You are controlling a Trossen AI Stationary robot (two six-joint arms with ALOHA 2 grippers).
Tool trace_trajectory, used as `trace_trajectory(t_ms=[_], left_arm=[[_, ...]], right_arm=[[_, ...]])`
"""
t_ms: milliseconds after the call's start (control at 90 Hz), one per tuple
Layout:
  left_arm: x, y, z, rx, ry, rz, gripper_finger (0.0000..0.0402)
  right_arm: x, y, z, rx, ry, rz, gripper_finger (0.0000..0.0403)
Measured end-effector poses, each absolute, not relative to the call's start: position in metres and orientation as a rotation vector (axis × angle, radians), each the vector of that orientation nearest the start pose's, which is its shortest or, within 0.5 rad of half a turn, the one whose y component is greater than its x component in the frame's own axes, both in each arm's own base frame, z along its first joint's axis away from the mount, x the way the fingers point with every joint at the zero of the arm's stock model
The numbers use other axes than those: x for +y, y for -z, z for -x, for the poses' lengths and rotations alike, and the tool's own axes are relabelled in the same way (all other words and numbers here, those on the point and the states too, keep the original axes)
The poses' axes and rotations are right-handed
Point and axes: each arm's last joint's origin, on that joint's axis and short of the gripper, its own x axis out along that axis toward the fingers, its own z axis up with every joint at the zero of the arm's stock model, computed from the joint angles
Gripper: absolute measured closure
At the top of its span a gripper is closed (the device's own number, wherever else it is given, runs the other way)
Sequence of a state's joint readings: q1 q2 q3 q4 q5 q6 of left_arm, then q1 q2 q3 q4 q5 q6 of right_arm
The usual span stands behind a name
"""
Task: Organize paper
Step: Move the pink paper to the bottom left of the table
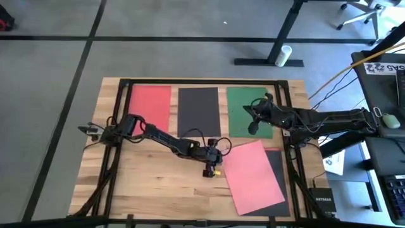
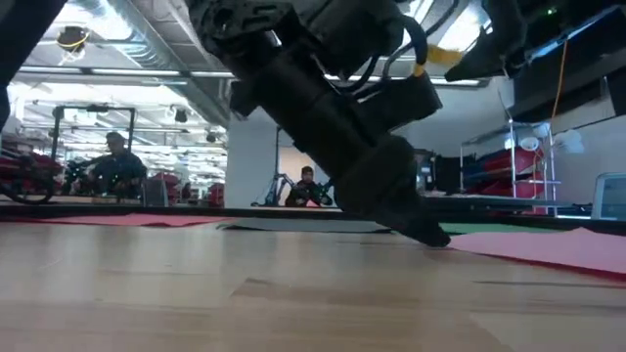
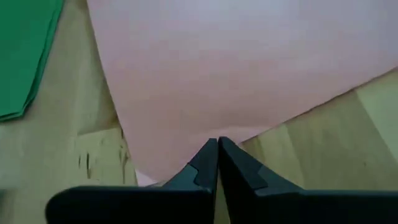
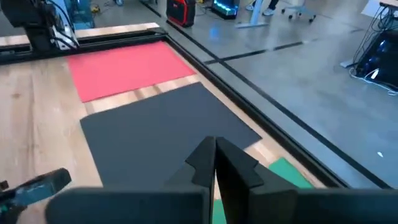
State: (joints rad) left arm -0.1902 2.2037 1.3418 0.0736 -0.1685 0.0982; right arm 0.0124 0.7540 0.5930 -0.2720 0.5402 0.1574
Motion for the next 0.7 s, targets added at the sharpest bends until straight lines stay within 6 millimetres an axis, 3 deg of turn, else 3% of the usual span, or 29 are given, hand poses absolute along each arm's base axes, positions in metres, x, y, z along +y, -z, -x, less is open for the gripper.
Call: trace_trajectory(t_ms=[400, 578, 700], left_arm=[[-0.071, -0.136, -0.414, 0.966, 0.008, -0.397, 0.0402], [-0.074, -0.177, -0.412, 0.831, 0.006, -0.337, 0.0402], [-0.087, -0.189, -0.415, 0.724, 0.127, -0.249, 0.0402]], right_arm=[[-0.013, -0.264, -0.162, 0.400, 0.552, -0.026, 0.0403], [-0.013, -0.263, -0.162, 0.401, 0.552, -0.026, 0.0403], [-0.013, -0.263, -0.162, 0.402, 0.551, -0.026, 0.0403]])
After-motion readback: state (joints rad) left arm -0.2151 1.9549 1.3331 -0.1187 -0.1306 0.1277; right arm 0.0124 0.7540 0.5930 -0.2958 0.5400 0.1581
